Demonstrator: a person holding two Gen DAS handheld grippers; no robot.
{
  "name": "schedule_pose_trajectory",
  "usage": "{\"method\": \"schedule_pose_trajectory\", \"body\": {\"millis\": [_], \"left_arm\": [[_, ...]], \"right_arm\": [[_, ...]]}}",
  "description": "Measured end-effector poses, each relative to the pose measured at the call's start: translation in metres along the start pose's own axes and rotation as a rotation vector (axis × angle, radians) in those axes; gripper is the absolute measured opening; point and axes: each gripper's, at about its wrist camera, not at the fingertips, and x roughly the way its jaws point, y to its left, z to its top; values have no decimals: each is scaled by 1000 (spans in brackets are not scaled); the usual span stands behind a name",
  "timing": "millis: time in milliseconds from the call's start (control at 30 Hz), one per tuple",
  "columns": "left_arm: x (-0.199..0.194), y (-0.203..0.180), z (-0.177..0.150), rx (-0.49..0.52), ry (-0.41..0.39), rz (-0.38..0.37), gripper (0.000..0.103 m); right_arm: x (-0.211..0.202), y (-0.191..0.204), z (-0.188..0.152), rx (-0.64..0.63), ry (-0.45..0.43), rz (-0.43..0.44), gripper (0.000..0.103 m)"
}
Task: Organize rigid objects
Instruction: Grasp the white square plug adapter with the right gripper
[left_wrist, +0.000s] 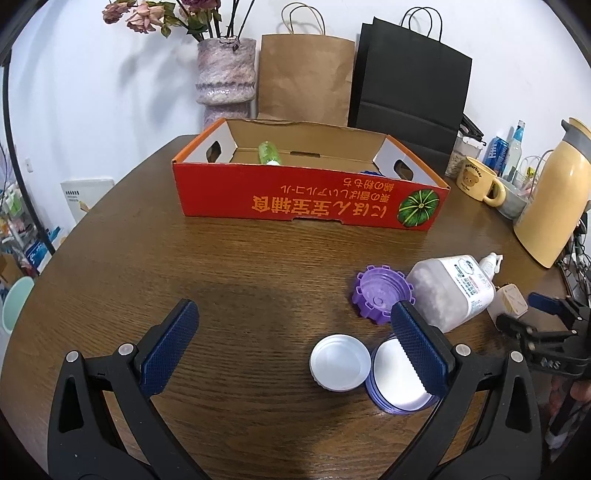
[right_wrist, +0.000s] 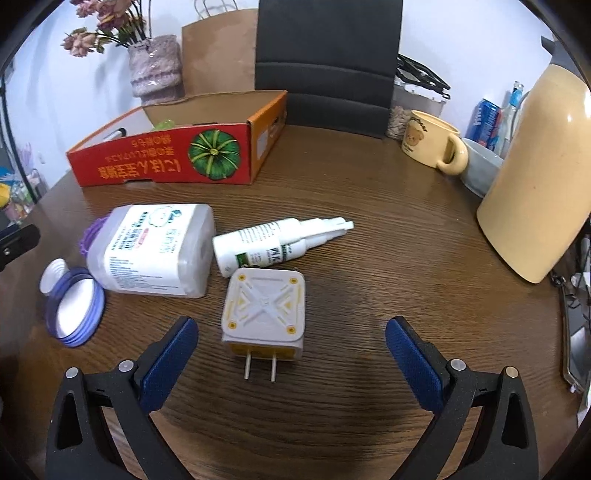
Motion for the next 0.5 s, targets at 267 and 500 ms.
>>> {"method": "schedule_pose_trajectory", "body": {"millis": [267,500], "left_arm": [[-3,2,1,2,-3,-8,103],[-5,16,-2,37,22,12,103]], "right_arm": [[-8,-3,-1,23,-37,23,43],[-24,-4,-3,37,-116,1,43]]}}
